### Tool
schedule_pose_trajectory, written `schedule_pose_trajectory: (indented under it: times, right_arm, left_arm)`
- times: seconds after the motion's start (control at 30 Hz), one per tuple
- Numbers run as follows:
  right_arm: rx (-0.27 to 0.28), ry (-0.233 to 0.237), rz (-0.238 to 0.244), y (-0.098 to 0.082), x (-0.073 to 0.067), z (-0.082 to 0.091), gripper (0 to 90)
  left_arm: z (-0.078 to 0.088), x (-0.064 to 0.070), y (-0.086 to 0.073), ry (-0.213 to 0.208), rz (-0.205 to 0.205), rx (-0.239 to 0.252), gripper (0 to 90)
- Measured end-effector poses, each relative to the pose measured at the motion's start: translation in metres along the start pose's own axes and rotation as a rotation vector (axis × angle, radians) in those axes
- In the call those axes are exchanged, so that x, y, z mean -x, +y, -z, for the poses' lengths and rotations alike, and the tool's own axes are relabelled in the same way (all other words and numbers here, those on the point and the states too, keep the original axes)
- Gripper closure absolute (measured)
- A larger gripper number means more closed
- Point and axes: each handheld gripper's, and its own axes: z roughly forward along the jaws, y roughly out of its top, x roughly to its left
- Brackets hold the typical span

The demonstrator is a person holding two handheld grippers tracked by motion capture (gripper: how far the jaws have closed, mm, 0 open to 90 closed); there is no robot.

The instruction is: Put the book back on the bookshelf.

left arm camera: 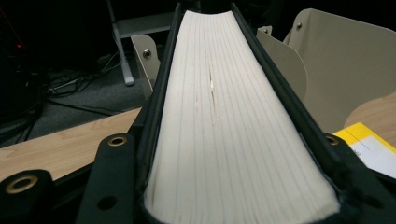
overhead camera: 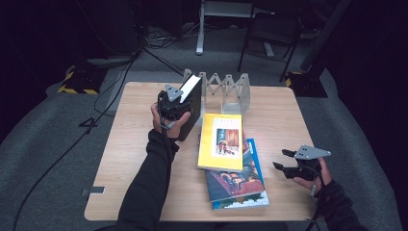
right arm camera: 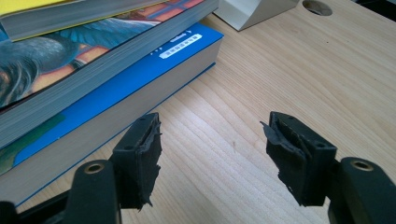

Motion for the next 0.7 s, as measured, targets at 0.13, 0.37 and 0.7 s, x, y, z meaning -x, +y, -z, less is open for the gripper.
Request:
schedule_pose_trajectory:
  times: [0.13, 0.37, 0.7]
  right_arm:
    - [-0.005, 0.0, -0.006, 0.0, 0.001, 0.0, 36.2]
    - [-0.008, 0.008, -0.004, -0.001, 0.001, 0.0, 36.6]
    - [-0.005, 0.017, -0.007, -0.002, 0.001, 0.0, 36.9]
  left_arm:
    - [-0.005, -0.002, 0.007, 0.008, 0.045, 0.004, 51.0]
    - [-0.014, -0.002, 0.017, 0.031, 0.075, 0.008, 51.7]
    - [-0.029, 0.001, 0.028, 0.085, 0.091, 0.02, 51.9]
